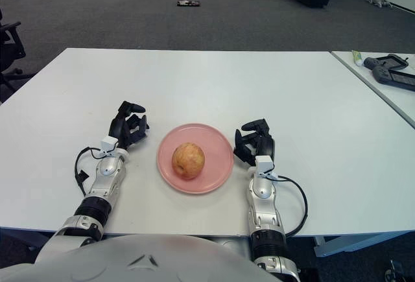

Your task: Put the apple into the plate.

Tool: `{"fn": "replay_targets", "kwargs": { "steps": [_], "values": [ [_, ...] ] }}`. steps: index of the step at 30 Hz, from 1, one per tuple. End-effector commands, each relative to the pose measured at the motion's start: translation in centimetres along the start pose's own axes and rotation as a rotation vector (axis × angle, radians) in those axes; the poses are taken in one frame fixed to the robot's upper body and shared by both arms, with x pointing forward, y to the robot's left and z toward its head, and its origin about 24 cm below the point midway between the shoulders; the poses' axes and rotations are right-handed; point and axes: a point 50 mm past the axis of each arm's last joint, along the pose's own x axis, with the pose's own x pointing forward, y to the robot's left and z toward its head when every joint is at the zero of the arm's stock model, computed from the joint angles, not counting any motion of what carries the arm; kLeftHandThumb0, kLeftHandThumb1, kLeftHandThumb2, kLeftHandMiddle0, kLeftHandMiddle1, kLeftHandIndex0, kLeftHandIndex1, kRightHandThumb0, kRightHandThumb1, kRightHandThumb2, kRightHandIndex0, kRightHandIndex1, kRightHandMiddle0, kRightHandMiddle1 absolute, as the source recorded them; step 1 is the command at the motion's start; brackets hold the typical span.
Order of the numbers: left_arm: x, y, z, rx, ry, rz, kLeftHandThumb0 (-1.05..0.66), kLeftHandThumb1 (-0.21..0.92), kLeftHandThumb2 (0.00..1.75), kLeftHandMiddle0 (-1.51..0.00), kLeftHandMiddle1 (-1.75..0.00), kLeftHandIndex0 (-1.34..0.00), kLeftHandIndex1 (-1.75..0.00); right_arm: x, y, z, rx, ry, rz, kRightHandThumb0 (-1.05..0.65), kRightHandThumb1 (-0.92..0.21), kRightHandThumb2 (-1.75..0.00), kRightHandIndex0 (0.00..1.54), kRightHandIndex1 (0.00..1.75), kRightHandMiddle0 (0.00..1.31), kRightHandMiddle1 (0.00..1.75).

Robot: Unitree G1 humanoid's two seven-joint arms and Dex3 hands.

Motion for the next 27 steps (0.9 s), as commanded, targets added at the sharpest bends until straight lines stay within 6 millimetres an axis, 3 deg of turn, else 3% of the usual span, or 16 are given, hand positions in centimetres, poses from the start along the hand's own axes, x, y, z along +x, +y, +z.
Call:
{"fn": "replay_targets", "kwargs": {
  "steps": [1, 27],
  "values": [
    [-0.95, 0.62, -1.09, 0.018, 0.056, -0.001, -0.40, 0.60, 0.97, -0.67, -1.75, -0.40, -1.75, -0.66, 0.38, -1.39, -0.005, 0.076, 0.014, -0.39, -0.65, -0.90, 0.66, 1.49, 0.36, 1.75],
    [-1.19, 0.89, -1.15, 0.040, 0.075, 0.024, -0.39, 0.64, 0.91, -0.62, -1.75, -0.36, -1.75, -0.64, 0.69, -1.60, -0.013, 0.070, 0.030, -0.38, -0.67, -0.87, 0.63, 1.52, 0.35, 1.75]
  ]
}}
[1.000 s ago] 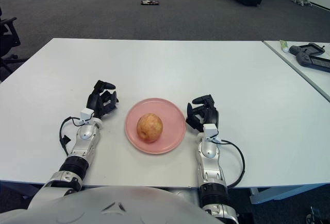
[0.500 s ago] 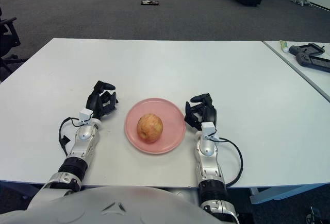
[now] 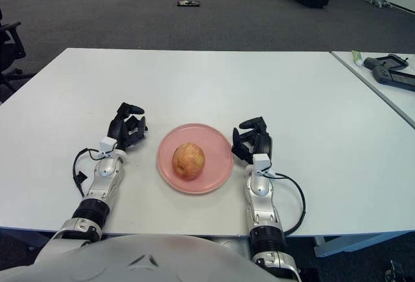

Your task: Put the apple into the plate.

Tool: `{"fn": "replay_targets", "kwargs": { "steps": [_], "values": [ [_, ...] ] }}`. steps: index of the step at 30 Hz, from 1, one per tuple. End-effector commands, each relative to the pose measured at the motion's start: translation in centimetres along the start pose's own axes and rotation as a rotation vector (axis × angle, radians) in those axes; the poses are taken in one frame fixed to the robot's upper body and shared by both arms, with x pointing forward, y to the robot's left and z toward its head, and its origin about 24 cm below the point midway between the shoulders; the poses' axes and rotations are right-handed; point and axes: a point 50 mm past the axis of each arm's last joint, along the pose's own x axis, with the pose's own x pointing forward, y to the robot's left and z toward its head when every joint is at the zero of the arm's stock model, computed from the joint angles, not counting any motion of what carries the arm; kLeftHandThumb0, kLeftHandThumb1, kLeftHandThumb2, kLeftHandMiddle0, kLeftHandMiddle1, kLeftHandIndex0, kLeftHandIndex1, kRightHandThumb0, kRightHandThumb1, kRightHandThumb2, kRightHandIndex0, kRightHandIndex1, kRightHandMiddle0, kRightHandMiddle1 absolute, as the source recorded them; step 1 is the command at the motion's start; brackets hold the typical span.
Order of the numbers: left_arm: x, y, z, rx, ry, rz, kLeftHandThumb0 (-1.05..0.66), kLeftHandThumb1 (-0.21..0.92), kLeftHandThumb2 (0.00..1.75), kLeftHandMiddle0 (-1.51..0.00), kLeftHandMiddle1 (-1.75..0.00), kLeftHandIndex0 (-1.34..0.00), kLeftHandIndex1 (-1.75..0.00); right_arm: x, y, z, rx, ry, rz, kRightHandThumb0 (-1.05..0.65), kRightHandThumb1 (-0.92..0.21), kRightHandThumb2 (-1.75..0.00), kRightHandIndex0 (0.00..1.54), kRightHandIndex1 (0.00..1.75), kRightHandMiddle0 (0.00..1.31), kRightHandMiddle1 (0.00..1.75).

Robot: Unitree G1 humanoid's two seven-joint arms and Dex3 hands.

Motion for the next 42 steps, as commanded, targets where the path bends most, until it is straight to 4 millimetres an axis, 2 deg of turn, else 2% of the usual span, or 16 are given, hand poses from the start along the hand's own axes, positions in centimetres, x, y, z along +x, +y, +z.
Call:
{"fn": "replay_targets", "kwargs": {
  "steps": [1, 12, 42],
  "values": [
    [-0.92, 0.57, -1.04, 0.020, 0.052, 0.015, -0.39, 0.64, 0.91, -0.62, -1.75, -0.36, -1.75, -0.78, 0.19, -1.43, -0.011, 0.080, 0.014, -0.38, -0.67, -0.87, 0.64, 1.52, 0.35, 1.75],
    [-1.00, 0.71, -0.86, 0.025, 0.036, 0.038, -0.39, 0.63, 0.93, -0.67, -1.75, -0.37, -1.75, -0.74, 0.20, -1.40, -0.005, 0.081, 0.020, -0.38, -0.68, -0.86, 0.63, 1.49, 0.34, 1.75],
    [-1.30, 0.88, -0.49, 0.019, 0.026, 0.053, -0.39, 0.64, 0.92, -0.66, -1.75, -0.37, -1.75, -0.42, 0.42, -1.25, -0.003, 0.080, 0.041, -0.38, -0.68, -0.86, 0.61, 1.51, 0.34, 1.75]
  ]
}}
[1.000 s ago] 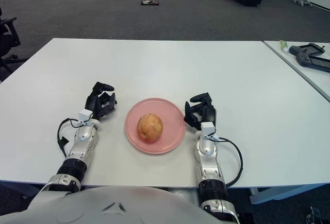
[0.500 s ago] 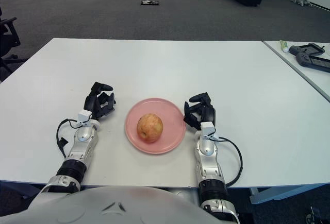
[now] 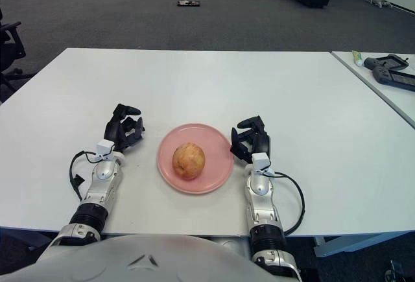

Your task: Put the apple into the plate.

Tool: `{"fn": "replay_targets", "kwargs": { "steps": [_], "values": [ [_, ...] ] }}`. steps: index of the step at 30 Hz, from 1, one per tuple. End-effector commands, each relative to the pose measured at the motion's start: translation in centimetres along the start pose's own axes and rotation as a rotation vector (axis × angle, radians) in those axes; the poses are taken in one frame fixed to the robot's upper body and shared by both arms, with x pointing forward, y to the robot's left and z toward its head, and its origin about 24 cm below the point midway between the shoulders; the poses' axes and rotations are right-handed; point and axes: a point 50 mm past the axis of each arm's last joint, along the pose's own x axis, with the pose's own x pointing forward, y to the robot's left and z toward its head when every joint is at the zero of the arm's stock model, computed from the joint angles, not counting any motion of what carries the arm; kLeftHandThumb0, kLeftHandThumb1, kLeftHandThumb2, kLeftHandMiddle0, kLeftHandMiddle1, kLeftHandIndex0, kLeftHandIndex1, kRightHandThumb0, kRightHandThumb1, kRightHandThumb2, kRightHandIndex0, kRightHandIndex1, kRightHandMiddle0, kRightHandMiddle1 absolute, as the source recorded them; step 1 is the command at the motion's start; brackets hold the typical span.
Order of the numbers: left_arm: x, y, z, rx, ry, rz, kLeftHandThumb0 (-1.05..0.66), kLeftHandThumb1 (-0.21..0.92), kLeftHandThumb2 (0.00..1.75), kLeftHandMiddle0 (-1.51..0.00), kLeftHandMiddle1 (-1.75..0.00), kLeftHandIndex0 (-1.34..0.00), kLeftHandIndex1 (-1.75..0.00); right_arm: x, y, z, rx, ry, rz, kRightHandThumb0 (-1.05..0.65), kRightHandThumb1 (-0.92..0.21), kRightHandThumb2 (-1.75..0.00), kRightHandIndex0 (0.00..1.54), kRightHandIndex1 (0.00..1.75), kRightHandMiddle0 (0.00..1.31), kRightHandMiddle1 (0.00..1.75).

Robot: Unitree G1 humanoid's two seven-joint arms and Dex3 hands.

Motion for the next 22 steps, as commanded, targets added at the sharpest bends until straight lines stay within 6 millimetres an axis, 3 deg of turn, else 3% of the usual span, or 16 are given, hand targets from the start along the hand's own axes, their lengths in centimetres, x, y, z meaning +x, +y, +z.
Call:
{"fn": "replay_targets", "kwargs": {
  "steps": [1, 22],
  "values": [
    [-0.69, 0.42, -0.75, 0.014, 0.037, 0.008, -0.39, 0.64, 0.92, -0.66, -1.75, -0.37, -1.75, -0.65, 0.26, -1.33, 0.000, 0.083, 0.008, -0.38, -0.68, -0.85, 0.61, 1.50, 0.34, 1.75],
    [-0.70, 0.51, -0.61, -0.003, 0.020, -0.004, -0.40, 0.61, 0.95, -0.66, -1.75, -0.39, -1.75, -0.48, 1.24, -1.02, 0.037, 0.074, 0.031, -0.38, -0.69, -0.85, 0.58, 1.50, 0.33, 1.75]
  ]
}}
